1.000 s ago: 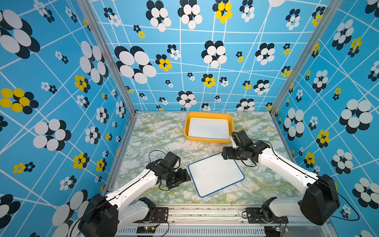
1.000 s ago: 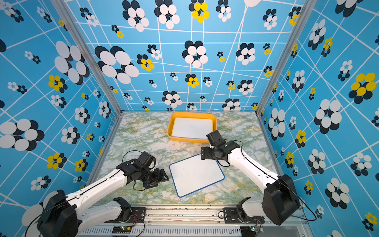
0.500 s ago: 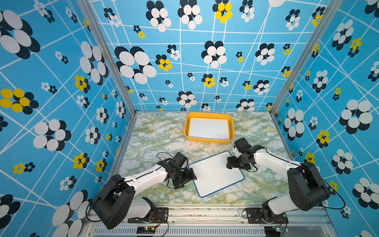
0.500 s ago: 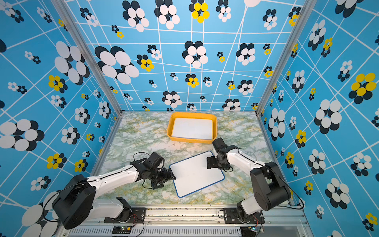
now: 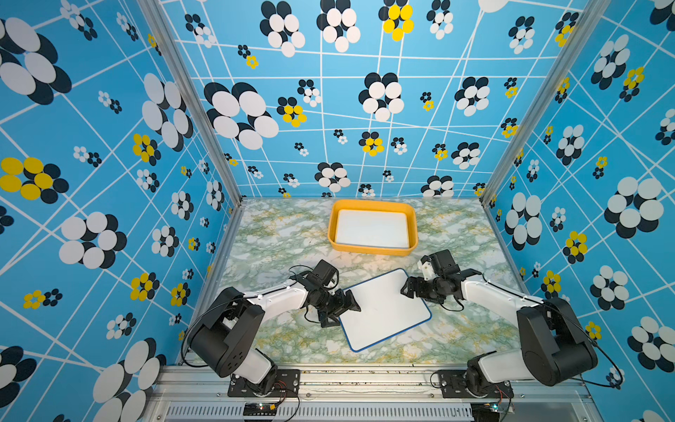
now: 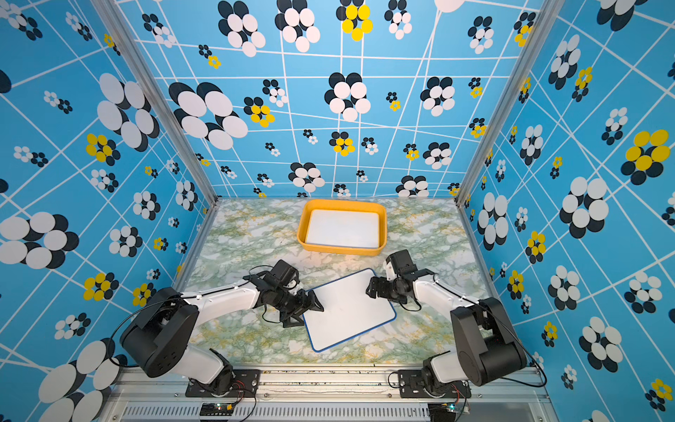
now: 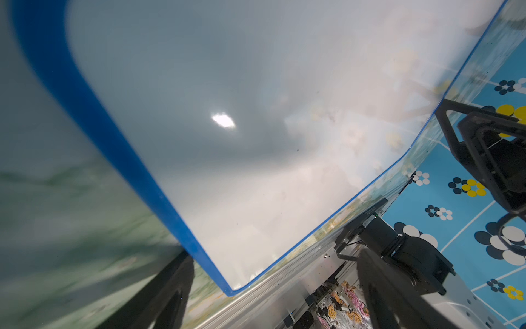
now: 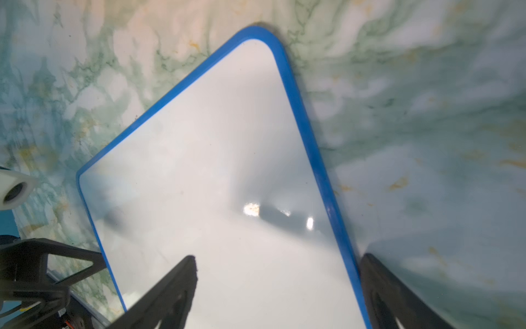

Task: Put the whiteboard into the storage box
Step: Move the whiteboard to the center of the board.

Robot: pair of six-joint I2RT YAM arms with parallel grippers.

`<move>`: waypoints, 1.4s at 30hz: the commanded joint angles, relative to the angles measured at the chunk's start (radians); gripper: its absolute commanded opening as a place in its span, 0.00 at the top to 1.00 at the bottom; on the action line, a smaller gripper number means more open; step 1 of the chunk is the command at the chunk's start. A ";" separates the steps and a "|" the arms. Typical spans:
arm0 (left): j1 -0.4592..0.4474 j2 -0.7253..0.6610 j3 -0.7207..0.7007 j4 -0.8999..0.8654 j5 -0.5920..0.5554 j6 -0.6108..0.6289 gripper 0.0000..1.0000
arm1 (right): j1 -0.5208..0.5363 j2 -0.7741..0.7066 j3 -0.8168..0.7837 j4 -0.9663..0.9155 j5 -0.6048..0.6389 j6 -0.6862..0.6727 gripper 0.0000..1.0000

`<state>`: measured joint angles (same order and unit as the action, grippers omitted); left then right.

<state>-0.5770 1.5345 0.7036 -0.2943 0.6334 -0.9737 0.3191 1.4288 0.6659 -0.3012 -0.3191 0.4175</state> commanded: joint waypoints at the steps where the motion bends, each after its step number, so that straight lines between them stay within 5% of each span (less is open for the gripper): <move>1: 0.041 0.079 -0.038 -0.067 -0.147 0.118 0.07 | 0.054 0.036 -0.122 -0.041 -0.239 0.094 0.07; 6: 0.071 0.076 0.068 -0.295 -0.257 0.253 0.07 | 0.101 -0.021 -0.171 -0.039 -0.250 0.150 0.07; 11: 0.073 0.099 0.129 -0.346 -0.294 0.352 0.07 | 0.148 -0.053 -0.185 -0.042 -0.252 0.190 0.08; 24: 0.075 0.202 0.174 -0.258 -0.131 0.549 0.06 | 0.150 -0.143 -0.275 -0.005 -0.277 0.250 0.07; 42: 0.188 0.131 -0.032 0.240 0.125 0.345 0.06 | 0.168 -0.157 -0.392 0.149 -0.361 0.326 0.08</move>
<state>-0.3500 1.5635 0.7589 -0.5358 0.6533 -0.6334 0.4286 1.1927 0.3889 -0.0963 -0.5491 0.6842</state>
